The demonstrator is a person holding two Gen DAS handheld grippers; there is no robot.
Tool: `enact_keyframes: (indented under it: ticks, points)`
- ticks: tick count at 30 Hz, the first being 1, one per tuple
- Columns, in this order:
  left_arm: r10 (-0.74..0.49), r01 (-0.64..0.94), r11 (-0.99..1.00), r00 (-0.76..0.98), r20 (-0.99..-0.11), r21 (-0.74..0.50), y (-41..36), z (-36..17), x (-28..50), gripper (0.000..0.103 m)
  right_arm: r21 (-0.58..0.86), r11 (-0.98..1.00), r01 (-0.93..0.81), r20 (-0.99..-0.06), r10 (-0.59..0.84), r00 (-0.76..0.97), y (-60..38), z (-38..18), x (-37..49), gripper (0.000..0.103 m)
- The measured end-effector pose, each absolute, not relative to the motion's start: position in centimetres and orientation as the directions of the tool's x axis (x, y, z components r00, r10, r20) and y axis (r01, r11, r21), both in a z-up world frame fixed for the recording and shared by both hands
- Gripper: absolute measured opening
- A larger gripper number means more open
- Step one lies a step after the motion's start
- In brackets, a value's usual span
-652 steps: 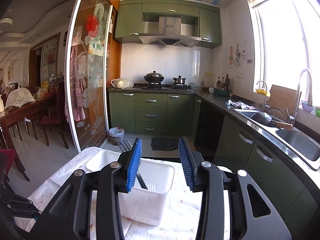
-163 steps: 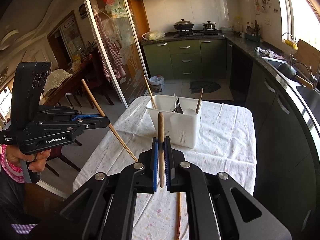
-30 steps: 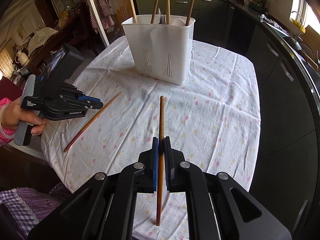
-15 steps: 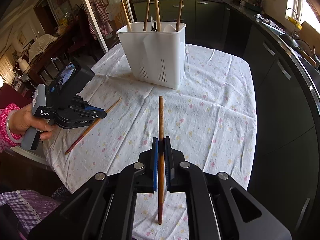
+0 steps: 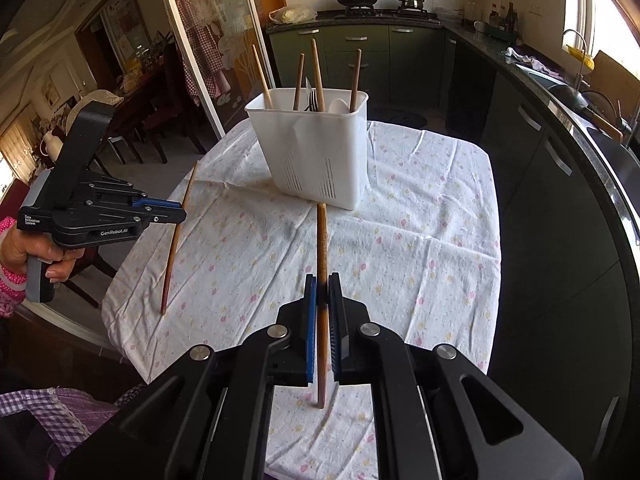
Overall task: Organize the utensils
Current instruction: 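Lift both chopsticks and carry them over the holder with both tools, then open both tools to drop the chopsticks into the holder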
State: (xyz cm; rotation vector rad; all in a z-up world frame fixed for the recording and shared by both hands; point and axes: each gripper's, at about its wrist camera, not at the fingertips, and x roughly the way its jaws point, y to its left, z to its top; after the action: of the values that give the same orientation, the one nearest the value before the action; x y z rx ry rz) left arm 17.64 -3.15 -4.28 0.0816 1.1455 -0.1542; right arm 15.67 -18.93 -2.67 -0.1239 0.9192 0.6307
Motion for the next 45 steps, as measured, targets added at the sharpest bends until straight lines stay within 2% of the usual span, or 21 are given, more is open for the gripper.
enact_keyframes:
  ticks: [15,21,32,38,45]
  points:
    - [-0.126,0.193,0.981,0.528,-0.84,-0.026,-3.8,2.1,16.2,0.006,0.125,0.795,-0.594,-0.723,0.483,0.495,-17.4,2.0,15.3,0.006]
    - [-0.132,0.202,0.979,0.595,-0.793,-0.011,-4.3,6.2,16.8,0.006,0.114,0.793,-0.598,-0.696,0.494,0.522,-16.9,5.5,16.3,0.006]
    - [-0.108,0.161,0.987,0.743,-0.661,0.02,-4.6,14.9,20.3,0.006,0.163,0.774,-0.612,-0.527,0.593,0.609,-15.8,15.7,19.8,0.007]
    - [-0.089,0.133,0.991,0.772,-0.63,0.022,-4.4,14.9,23.6,0.006,0.17,0.77,-0.614,-0.449,0.615,0.648,-13.6,19.0,22.3,0.006]
    - [-0.076,0.129,0.991,0.727,-0.682,0.027,-4.3,10.7,27.4,0.006,0.139,0.81,-0.57,-0.489,0.557,0.672,-10.4,17.2,26.7,0.006]
